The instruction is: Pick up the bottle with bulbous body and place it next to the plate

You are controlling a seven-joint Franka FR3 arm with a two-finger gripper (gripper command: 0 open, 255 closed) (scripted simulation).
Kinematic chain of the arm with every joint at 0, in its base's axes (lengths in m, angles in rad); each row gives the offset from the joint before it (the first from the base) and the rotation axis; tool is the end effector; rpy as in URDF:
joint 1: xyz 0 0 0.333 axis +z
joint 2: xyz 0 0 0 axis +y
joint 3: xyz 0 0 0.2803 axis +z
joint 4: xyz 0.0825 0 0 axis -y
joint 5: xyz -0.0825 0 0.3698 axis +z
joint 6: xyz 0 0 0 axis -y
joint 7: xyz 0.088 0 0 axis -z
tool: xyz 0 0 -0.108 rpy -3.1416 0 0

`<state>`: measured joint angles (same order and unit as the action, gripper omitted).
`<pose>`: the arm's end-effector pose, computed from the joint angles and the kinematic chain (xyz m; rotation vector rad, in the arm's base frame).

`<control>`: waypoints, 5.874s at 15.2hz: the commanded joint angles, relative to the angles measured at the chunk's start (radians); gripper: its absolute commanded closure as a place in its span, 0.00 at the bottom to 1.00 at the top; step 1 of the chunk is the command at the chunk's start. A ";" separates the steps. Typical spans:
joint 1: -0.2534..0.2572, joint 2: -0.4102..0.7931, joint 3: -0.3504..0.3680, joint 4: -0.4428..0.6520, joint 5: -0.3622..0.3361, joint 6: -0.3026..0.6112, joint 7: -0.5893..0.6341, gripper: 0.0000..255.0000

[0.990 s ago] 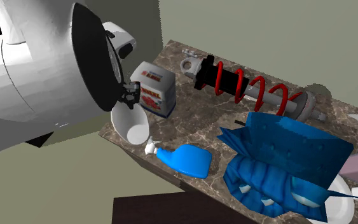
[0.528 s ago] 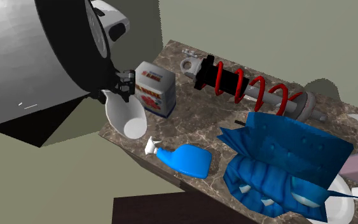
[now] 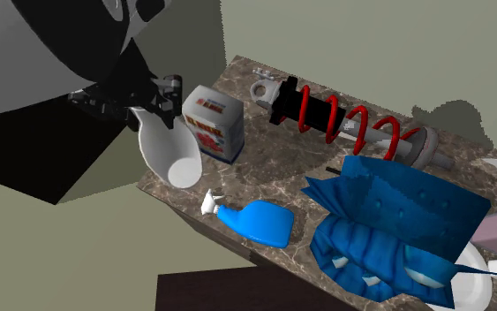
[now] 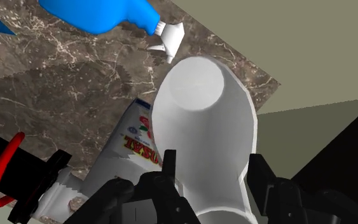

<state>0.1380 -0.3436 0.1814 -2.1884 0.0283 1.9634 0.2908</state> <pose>0.4370 0.1524 0.5044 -3.1350 -0.0193 -0.1861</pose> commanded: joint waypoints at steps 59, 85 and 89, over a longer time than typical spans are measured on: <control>-0.108 -0.315 -0.323 0.315 -0.105 -0.625 -0.413 1.00; -0.125 -0.352 -0.884 0.535 -0.413 -0.746 -1.046 1.00; -0.080 -0.302 -1.013 0.639 -0.441 -0.754 -1.160 1.00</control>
<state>0.0502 -0.6502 -0.7990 -1.5683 -0.4016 1.2102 -0.8357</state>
